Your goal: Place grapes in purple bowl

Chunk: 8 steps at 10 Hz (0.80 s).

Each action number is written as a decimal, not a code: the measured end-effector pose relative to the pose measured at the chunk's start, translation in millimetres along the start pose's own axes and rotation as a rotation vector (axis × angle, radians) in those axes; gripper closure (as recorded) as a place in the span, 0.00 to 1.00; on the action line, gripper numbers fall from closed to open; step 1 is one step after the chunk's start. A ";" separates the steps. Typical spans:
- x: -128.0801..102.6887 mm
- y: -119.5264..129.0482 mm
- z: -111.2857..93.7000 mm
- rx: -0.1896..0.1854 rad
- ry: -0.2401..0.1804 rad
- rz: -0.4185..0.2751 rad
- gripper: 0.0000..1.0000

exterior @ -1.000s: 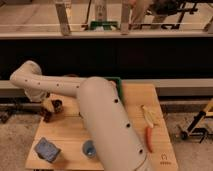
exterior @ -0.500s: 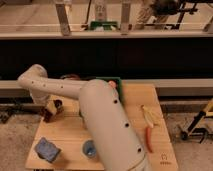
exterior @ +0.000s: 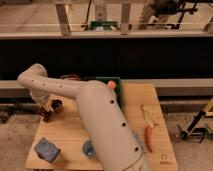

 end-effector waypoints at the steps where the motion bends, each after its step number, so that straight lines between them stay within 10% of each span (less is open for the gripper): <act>1: 0.2 -0.3 0.5 -0.003 -0.003 0.002 0.82; 3: 0.5 -1.6 0.9 -0.014 -0.007 0.005 0.98; 8: 2.6 0.5 1.6 -0.014 -0.019 0.030 0.99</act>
